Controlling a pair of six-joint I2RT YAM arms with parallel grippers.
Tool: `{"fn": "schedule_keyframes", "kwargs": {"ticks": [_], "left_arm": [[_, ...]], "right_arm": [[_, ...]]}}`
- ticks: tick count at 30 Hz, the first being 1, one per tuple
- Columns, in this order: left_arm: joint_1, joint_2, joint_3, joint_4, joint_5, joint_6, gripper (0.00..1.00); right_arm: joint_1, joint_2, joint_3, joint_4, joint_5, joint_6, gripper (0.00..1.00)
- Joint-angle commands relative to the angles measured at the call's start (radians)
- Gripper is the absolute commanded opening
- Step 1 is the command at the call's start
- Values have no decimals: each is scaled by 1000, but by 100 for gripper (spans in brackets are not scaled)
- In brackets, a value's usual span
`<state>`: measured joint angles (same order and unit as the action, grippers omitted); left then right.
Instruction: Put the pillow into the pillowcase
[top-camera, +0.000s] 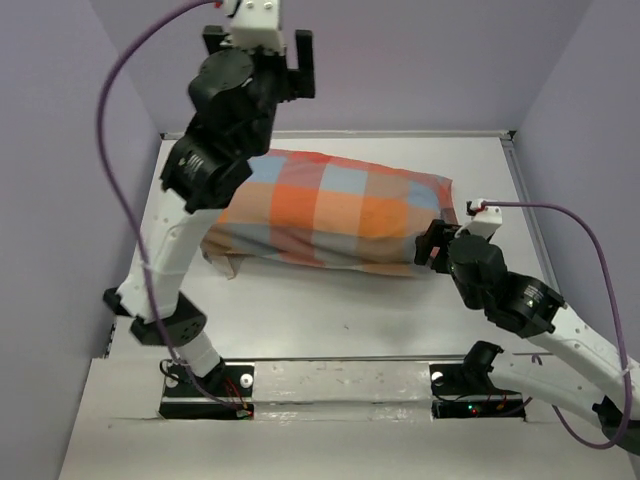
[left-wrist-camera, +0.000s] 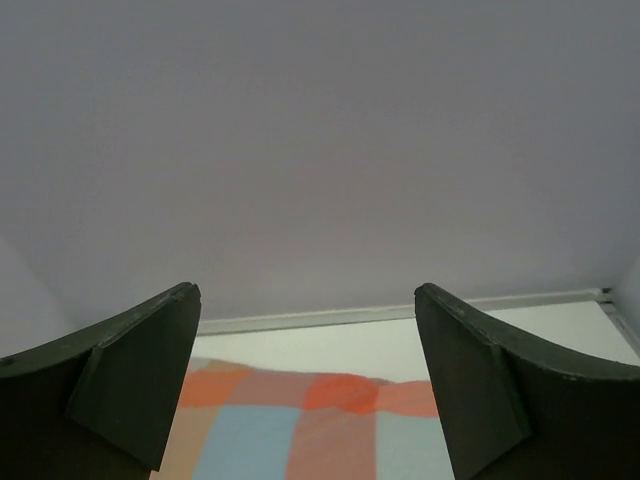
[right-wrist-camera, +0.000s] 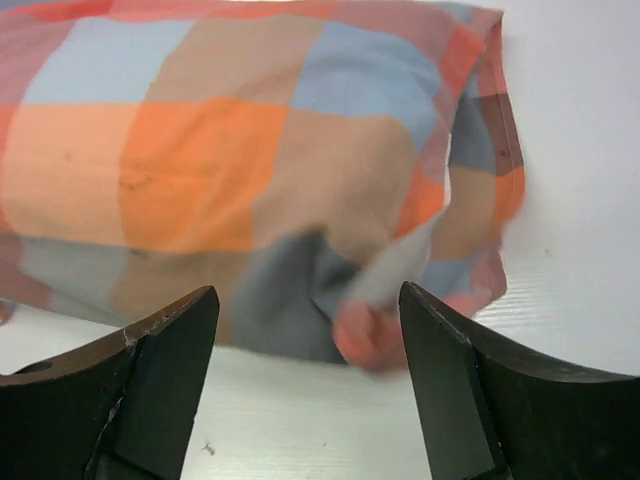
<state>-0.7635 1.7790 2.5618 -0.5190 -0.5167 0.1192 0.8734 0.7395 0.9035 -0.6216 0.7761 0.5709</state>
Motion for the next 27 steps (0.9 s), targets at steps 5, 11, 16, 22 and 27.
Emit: {"fn": "schedule_keyframes", "kwargs": {"ticks": [5, 11, 16, 22, 27], "left_arm": [[79, -460, -809, 195, -415, 72, 99], [327, -644, -1253, 94, -109, -277, 99], [599, -783, -1524, 217, 93, -381, 99], [855, -695, -1633, 327, 328, -438, 99], [883, -633, -1811, 525, 433, -559, 99]], "right_arm": [[-7, -85, 210, 11, -124, -83, 84], [-34, 96, 118, 103, -139, -49, 91], [-268, 126, 22, 197, -380, -22, 91], [-453, 175, -126, 256, -566, 18, 91], [-534, 201, -193, 344, -677, 37, 89]]}}
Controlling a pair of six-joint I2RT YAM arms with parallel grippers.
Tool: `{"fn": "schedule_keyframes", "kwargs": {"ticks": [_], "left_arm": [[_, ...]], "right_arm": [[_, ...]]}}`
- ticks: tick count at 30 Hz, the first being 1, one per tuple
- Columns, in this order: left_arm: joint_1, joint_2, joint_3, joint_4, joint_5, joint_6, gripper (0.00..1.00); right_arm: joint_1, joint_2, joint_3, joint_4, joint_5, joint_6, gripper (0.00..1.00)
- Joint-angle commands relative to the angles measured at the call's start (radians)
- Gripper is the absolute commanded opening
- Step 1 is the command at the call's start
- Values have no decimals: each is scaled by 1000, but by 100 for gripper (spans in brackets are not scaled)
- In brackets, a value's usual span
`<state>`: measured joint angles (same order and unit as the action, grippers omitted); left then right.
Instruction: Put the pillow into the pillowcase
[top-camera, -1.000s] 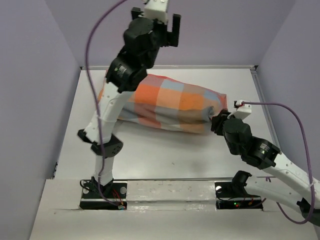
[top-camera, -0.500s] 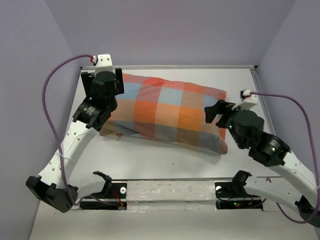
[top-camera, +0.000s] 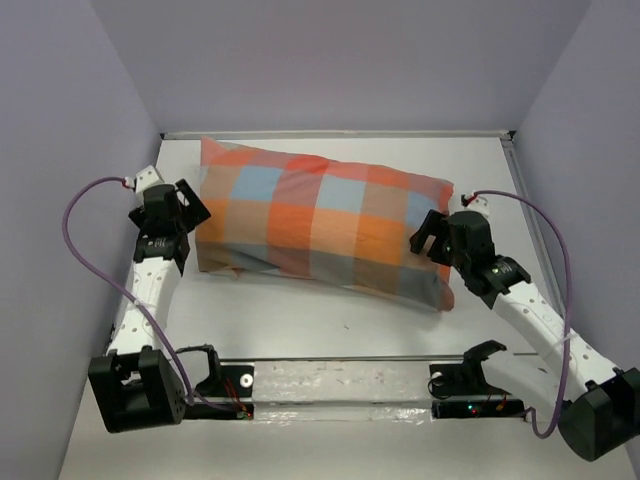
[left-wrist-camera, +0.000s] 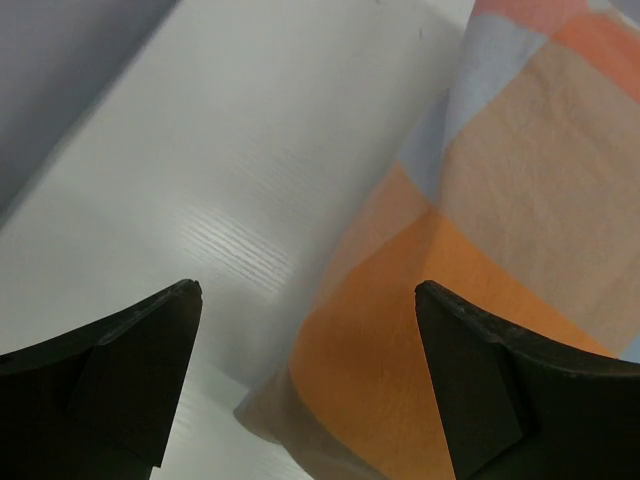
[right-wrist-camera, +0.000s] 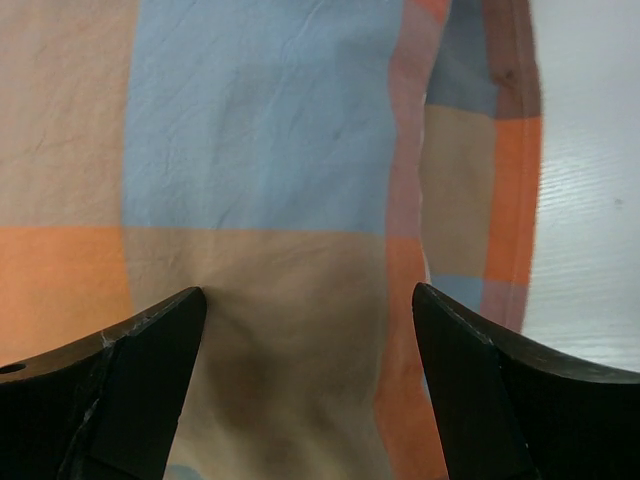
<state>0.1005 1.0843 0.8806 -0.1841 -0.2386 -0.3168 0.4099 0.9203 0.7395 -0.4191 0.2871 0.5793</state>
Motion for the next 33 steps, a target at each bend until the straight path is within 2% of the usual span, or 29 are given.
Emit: {"fn": "schedule_keyframes", "kwargs": {"ticks": [1, 2, 3, 5, 6, 7, 8, 11, 13, 17, 21, 23, 24, 26, 28, 30, 33], "left_arm": [[33, 87, -131, 216, 198, -140, 99], [42, 110, -127, 234, 229, -159, 98], [45, 127, -129, 256, 270, -175, 95], [45, 147, -147, 346, 341, -220, 64], [45, 143, -161, 382, 369, -237, 27], [45, 137, -161, 403, 369, -248, 9], [45, 128, -155, 413, 372, -251, 0], [45, 31, -83, 362, 323, -197, 0], [45, -61, 36, 219, 253, -119, 0], [45, -138, 200, 97, 182, -45, 0], [15, -213, 131, 37, 124, -24, 0], [15, -245, 48, 19, 87, -5, 53], [15, -236, 32, -1, 76, 10, 98], [15, -231, 15, -23, 77, 15, 99], [13, -248, 35, 6, 125, -4, 99], [13, -251, 72, 20, 192, -25, 99], [-30, -235, 139, 32, 293, -70, 99]], "right_arm": [[-91, 41, -29, 157, -245, 40, 88], [-101, 84, -31, 181, -276, 65, 87], [-102, 107, -37, 245, -316, 76, 78], [-129, 140, -34, 299, -417, 105, 52], [-129, 140, -32, 336, -408, 117, 20], [-129, 134, -29, 350, -396, 117, 9], [-129, 124, -20, 352, -378, 108, 2], [-129, 100, 40, 324, -301, 57, 0], [-129, 85, 81, 295, -261, 30, 0], [-129, 91, 139, 244, -243, -4, 0], [-129, 86, 117, 209, -201, -32, 0], [-129, 83, 59, 192, -219, -16, 0], [-129, 68, 35, 175, -236, -15, 0], [-129, 34, -12, 158, -238, -9, 0], [-129, -24, -54, 137, -182, -25, 34], [-129, -41, 1, 88, -155, -53, 78], [-129, -41, 148, 40, -161, -73, 82]]}}
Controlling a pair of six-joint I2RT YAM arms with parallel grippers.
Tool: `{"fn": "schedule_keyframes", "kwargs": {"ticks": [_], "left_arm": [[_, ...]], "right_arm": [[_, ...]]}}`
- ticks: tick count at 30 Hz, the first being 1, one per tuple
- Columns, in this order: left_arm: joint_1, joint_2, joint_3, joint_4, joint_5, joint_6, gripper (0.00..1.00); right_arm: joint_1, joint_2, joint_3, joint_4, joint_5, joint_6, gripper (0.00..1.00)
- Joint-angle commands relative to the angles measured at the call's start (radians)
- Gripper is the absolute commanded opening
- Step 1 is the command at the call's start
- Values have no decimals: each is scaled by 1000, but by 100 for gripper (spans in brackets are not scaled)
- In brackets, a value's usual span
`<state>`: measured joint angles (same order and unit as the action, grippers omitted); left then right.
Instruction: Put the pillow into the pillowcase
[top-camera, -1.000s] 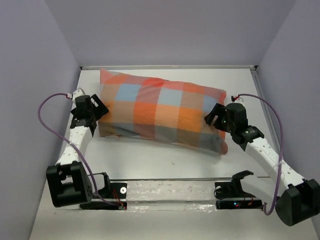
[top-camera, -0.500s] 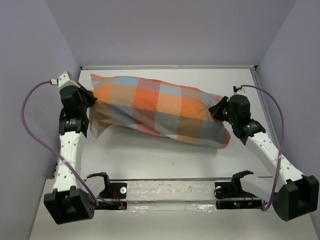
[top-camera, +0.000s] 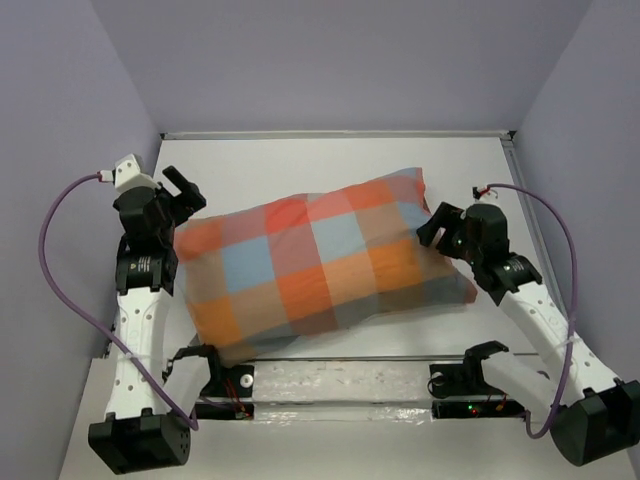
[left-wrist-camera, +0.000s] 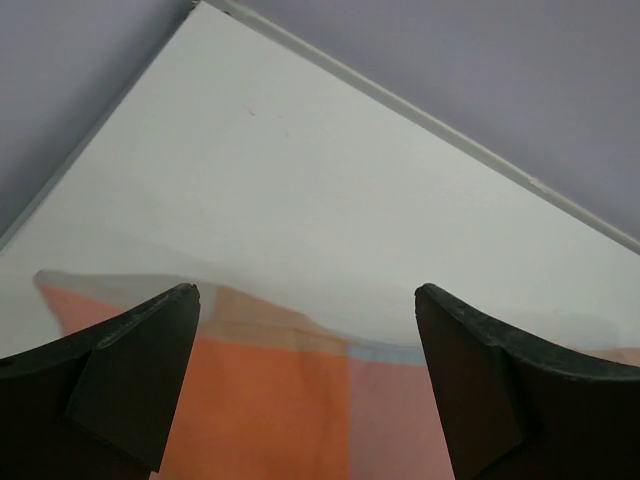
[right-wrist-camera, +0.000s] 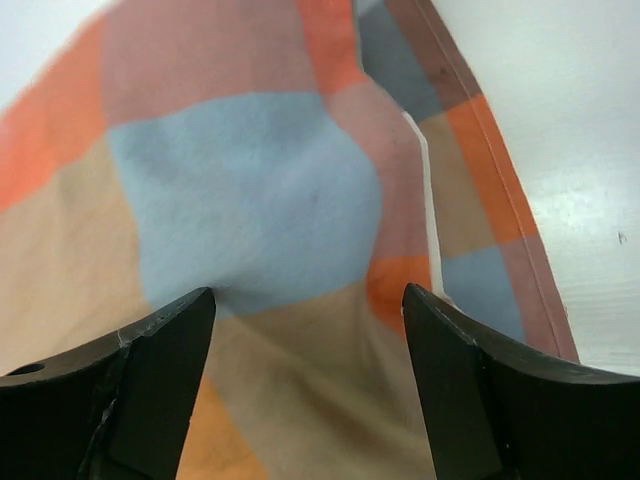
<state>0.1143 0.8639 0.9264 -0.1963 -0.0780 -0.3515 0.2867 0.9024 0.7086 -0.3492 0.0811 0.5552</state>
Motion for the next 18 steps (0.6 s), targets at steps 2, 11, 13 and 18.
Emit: {"fn": "schedule_keyframes", "kwargs": {"ticks": [2, 11, 13, 18], "left_arm": [[-100, -5, 83, 63, 136, -69, 99], [-216, -18, -99, 70, -219, -89, 99], [-215, -67, -138, 77, -295, -103, 99], [-203, -56, -239, 90, -250, -142, 99]], "right_arm": [[-6, -26, 222, -5, -13, -55, 80], [-89, 383, 465, 73, -79, -107, 86], [-116, 509, 517, 73, -173, -110, 86], [-141, 664, 580, 110, -257, -61, 82]]}}
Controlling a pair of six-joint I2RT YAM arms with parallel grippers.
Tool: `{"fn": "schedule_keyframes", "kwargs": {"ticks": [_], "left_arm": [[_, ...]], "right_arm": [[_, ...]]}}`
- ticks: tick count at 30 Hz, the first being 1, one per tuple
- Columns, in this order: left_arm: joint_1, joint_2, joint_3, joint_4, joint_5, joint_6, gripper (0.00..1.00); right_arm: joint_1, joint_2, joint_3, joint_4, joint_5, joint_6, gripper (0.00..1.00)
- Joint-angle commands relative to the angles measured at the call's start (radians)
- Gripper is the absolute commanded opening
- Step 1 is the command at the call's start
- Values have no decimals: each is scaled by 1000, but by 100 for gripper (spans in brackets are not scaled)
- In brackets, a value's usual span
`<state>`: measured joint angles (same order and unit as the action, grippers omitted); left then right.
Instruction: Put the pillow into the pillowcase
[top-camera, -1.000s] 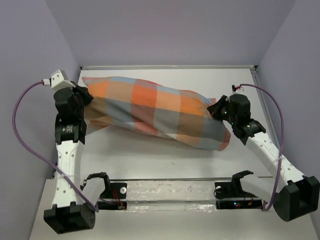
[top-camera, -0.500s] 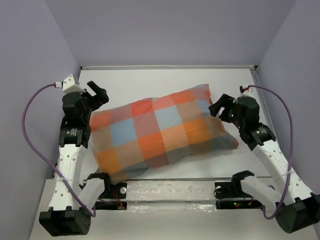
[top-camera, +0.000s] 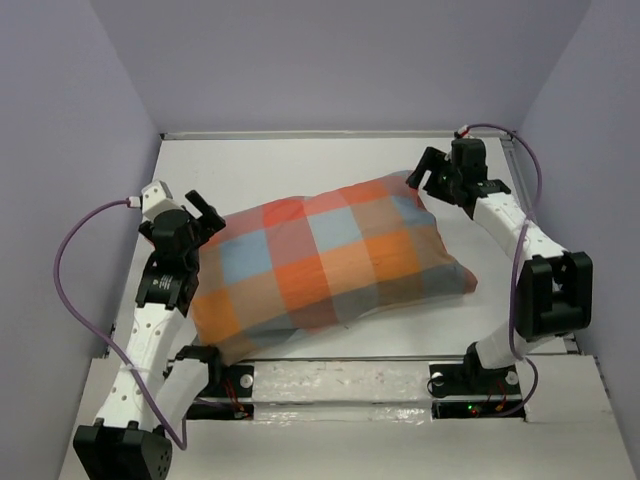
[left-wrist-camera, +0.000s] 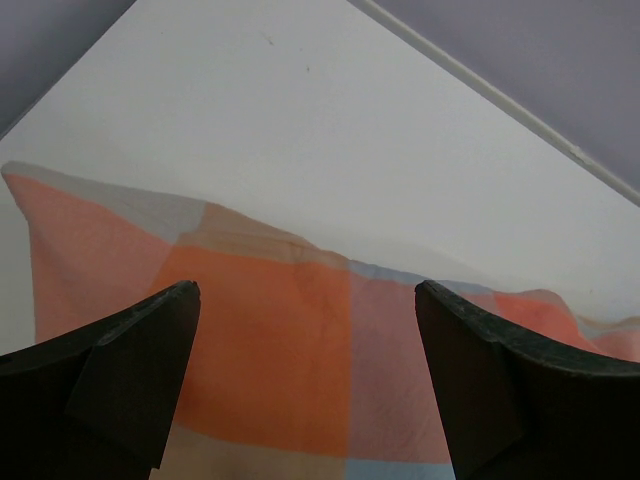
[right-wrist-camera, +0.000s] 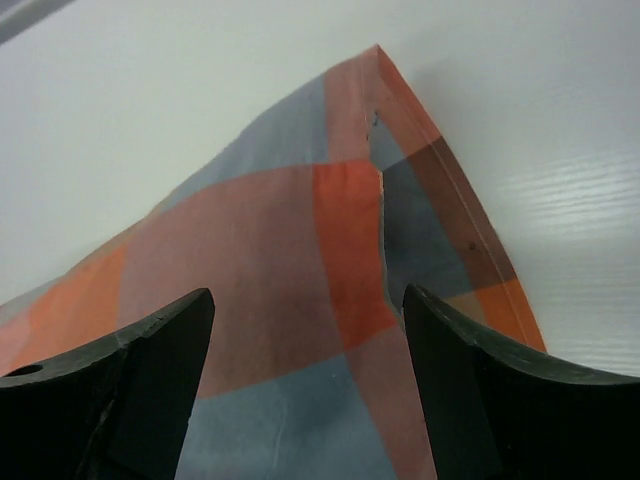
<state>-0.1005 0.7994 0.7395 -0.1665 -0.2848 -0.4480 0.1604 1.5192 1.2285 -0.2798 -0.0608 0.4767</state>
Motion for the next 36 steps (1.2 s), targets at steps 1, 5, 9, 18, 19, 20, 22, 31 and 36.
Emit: {"fn": "schedule_keyframes", "kwargs": {"ticks": [1, 5, 9, 18, 19, 20, 22, 31, 36], "left_arm": [[13, 20, -74, 80, -12, -53, 99], [27, 105, -155, 215, 75, -121, 84], [25, 248, -143, 390, 150, -196, 70], [2, 581, 70, 579, 165, -218, 41], [1, 601, 96, 585, 173, -222, 40], [-2, 604, 104, 605, 182, -225, 41], [-8, 597, 126, 610, 213, -216, 54], [-140, 338, 279, 480, 72, -8, 99], [-361, 250, 224, 372, 59, 12, 99]], "right_arm": [[-24, 70, 60, 47, -141, 22, 78], [-65, 139, 25, 125, -259, 89, 35], [-145, 88, -50, 306, -298, 209, 0], [-229, -1, -90, 337, -85, 189, 0], [-229, 7, -92, 335, -94, 177, 0], [-229, 4, -93, 324, -105, 168, 0], [-229, -16, -95, 323, -157, 146, 0], [-229, -194, 23, 146, -146, 91, 80], [-89, -368, -142, 223, -261, 135, 47]]}}
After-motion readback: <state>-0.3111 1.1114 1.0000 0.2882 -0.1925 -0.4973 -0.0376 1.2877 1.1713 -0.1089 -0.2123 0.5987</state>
